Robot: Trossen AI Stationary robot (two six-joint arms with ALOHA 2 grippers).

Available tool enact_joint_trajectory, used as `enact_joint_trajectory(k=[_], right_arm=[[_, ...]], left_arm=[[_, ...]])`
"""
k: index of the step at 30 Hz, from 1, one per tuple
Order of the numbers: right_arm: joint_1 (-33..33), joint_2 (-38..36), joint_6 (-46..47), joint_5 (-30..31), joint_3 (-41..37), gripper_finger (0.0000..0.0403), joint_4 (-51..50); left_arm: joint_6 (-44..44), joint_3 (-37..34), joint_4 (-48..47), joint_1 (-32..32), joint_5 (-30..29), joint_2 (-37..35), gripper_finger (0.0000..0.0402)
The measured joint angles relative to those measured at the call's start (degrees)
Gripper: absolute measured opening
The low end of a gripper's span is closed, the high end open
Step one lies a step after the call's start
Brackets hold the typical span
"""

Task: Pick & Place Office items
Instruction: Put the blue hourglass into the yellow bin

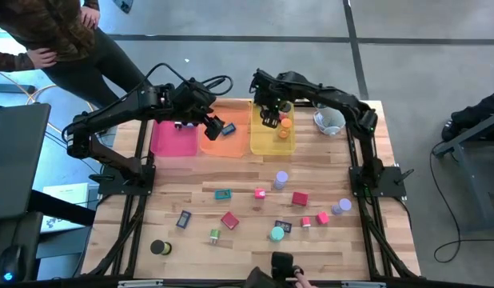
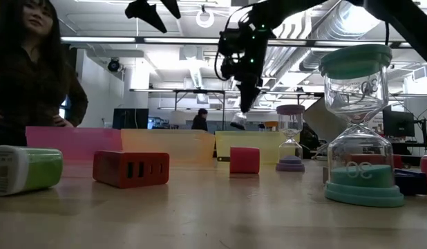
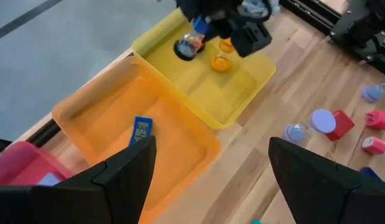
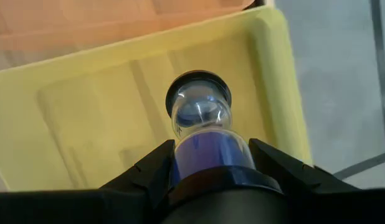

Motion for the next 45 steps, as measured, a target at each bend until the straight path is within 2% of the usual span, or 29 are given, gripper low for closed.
enact_joint_trajectory(k=[10,17,29,35,38,45], right_arm=[[0.0,4.3,5.6,-0.5,0.0,0.0179,-2.3],[1.0,4.6,6.6,-1.1,0.0,0.0179,-4.9],[8.2,4.3,6.6,-1.6,0.0,0.0179,-8.8],[12.2,4.3,10.6,-0.6,0.0,0.0182,-13.5],[13.0,4.3,12.2,1.2,0.0,0.0179,-15.9],[12.3,4.3,17.9,0.8,0.0,0.0181,-19.4]], left_arm=[[-4.0,0.0,0.4,0.0,1.9,0.0,0.0303],[-5.1,0.0,0.5,-1.6,3.0,1.5,0.0303],[-6.2,0.0,0.8,-3.5,3.2,3.0,0.0303],[-7.3,0.0,0.8,-4.8,3.0,3.0,0.0303],[-7.5,0.0,0.8,-6.1,3.0,3.0,0.0303],[-7.9,0.0,0.8,-9.4,3.0,3.0,0.0303]])
